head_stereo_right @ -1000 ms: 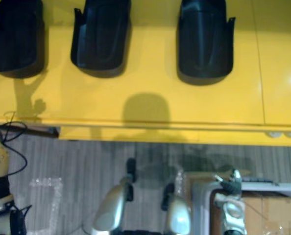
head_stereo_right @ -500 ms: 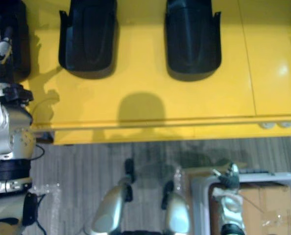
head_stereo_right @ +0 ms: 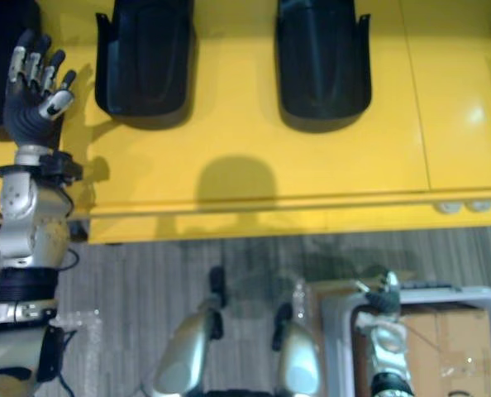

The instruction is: Walk over and take plastic housings, then place them on the shelf

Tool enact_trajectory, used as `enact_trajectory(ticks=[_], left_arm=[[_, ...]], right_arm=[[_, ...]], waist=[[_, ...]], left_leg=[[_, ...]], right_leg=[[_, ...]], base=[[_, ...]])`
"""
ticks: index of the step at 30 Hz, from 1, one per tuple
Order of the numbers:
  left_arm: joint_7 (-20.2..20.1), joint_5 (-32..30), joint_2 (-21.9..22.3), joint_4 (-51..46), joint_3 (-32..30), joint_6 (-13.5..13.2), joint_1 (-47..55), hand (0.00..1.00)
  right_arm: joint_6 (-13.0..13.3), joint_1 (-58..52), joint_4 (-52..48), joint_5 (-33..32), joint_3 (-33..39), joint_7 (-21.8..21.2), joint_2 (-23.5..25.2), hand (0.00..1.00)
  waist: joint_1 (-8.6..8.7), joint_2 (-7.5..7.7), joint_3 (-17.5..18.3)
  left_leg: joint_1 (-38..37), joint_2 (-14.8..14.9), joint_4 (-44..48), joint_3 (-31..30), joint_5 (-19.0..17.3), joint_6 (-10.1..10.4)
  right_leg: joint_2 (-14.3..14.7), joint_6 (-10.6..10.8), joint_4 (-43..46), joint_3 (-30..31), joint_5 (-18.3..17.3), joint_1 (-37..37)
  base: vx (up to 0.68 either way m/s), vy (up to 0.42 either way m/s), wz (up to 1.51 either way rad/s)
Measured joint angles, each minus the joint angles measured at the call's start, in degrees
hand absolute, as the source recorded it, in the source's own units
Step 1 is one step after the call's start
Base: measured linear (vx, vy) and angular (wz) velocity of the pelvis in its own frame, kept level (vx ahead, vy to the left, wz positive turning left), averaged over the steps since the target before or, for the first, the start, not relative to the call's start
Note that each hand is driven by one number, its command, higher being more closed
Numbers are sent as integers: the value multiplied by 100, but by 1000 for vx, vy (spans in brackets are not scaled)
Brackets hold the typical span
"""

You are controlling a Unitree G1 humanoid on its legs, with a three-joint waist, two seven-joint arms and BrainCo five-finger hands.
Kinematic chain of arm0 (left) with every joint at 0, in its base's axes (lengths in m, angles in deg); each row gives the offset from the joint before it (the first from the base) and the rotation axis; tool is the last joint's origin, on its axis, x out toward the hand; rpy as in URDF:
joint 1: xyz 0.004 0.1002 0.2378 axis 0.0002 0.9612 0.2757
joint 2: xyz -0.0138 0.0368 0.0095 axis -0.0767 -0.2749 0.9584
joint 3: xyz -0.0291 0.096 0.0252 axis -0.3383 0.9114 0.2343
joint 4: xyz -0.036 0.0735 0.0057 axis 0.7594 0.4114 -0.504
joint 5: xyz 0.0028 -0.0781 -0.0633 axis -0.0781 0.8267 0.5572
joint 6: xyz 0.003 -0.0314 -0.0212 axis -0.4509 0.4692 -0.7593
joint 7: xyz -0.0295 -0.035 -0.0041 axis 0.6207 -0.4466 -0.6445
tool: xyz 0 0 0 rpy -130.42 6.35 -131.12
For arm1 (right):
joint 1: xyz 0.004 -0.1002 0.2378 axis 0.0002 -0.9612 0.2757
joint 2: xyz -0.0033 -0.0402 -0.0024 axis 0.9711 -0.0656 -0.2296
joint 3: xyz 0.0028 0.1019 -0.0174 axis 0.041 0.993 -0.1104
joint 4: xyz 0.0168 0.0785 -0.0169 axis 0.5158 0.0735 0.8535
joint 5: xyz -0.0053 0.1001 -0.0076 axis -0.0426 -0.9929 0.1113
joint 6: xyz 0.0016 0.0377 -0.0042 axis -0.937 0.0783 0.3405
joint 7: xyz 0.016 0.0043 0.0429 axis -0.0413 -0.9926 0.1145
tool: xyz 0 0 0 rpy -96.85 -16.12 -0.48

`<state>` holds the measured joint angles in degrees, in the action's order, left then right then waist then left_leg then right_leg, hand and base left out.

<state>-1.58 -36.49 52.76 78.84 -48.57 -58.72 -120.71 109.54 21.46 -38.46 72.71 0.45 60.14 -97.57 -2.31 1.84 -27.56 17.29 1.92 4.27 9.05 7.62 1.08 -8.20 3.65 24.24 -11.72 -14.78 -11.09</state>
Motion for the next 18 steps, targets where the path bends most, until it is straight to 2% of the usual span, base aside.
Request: enact_trajectory(ticks=[3, 10, 18], left_arm=[[114, 2, 0, 156, 0, 30, 1, 0], [723, -60, -1, 204, -44, -1, -2, 0], [1148, -279, 1, 383, -128, -134, -3, 0]], right_arm=[[4, 11, 27, -3, -9, 0, -2, 0], [4, 47, 133, -125, -163, 0, -1, 0], [13, 49, 141, -175, -214, 14, -2, 0]], waist=[[-1, 5, 0], [-1, 133, 28], [2, 136, 26]], left_leg=[[2, -3, -3, -3, 5, -2], [80, -3, -3, -35, 36, -8], [79, -4, -17, -53, 66, -22]], right_leg=[[-4, 0, 3, -3, 0, -2], [-14, 1, 41, -33, 0, -81], [-66, -3, 82, -61, -10, -88]], base=[[0, 0, 0], [4, 5, 2], [-2, 4, 0]])
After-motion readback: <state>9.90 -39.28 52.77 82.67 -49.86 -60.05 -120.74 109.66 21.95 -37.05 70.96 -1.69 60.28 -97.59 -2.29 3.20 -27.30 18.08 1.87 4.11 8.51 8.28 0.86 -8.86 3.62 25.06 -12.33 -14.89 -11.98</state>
